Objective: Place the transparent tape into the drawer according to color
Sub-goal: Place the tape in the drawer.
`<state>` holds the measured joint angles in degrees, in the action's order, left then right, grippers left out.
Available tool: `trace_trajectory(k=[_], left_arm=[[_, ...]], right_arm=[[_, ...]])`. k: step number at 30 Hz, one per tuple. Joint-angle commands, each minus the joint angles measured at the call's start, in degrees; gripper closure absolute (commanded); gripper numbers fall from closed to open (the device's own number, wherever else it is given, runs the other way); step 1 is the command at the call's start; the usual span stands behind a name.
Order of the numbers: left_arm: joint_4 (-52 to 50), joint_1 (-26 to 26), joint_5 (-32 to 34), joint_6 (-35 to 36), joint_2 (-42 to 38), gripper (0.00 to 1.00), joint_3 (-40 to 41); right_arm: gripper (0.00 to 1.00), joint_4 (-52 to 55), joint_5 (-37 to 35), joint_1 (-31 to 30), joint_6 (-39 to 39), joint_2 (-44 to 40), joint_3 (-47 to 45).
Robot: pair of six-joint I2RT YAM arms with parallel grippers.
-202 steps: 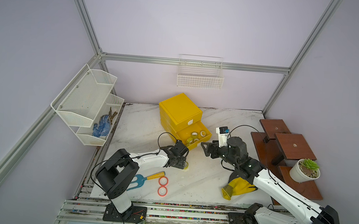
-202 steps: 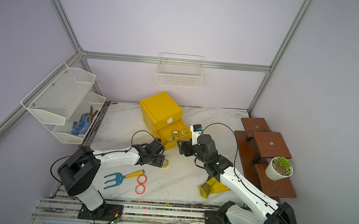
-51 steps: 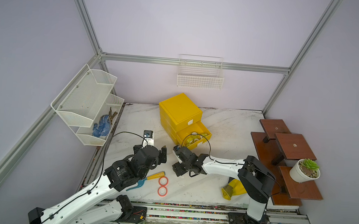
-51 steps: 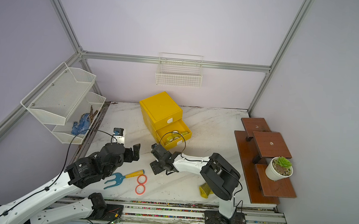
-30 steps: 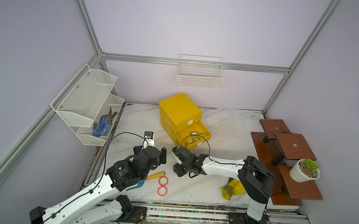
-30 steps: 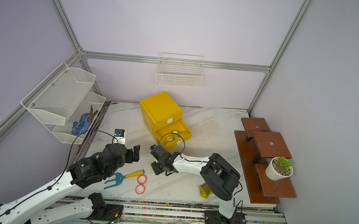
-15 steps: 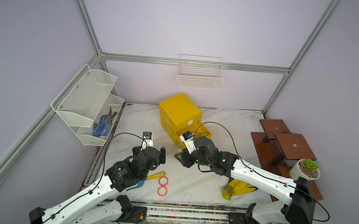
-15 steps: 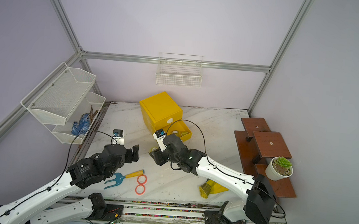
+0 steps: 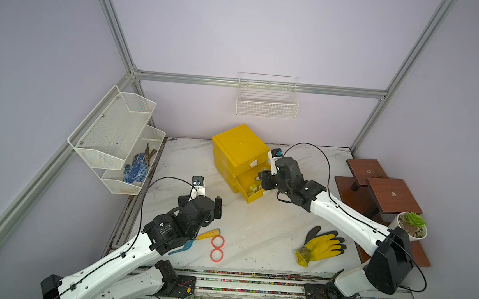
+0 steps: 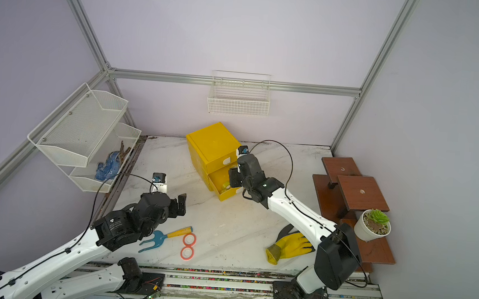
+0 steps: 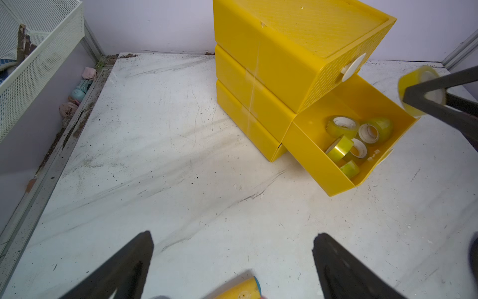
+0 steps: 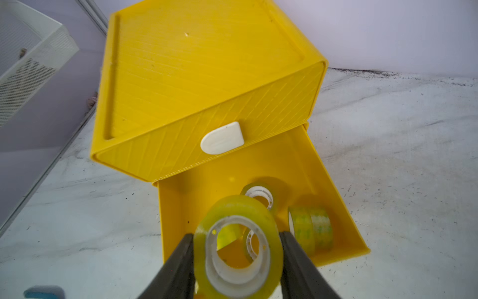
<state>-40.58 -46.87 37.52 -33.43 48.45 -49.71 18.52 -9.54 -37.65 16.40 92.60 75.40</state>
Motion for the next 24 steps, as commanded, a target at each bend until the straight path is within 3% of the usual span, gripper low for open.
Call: trace_trajectory(k=[1, 5, 10, 13, 24], left_arm=[[-0.33, 0.53, -0.3, -0.27, 0.3, 0.0, -1.69], [-0.76, 0.73, -0.77, -0.76, 0.46, 0.0, -1.94], [-1.5, 1.06, -1.13, -1.0, 0.68, 0.0, -2.5], [-1.73, 1.33, -1.39, -1.18, 0.64, 0.0, -2.52], [-2.35, 2.05, -3.31, -1.55, 0.57, 0.0, -2.63]], right_arm=[[0.51, 3.48, -4.27, 0.45, 0.01, 3.84, 3.46], [0.46, 3.67, -5.31, 0.98, 0.38, 6.5, 5.01], [0.26, 3.02, -4.67, 1.21, 0.74, 6.62, 5.62], [0.2, 2.68, -3.89, 1.2, 0.52, 5.3, 5.47], [0.15, -0.45, 5.86, 1.18, -0.3, -5.78, -1.54]])
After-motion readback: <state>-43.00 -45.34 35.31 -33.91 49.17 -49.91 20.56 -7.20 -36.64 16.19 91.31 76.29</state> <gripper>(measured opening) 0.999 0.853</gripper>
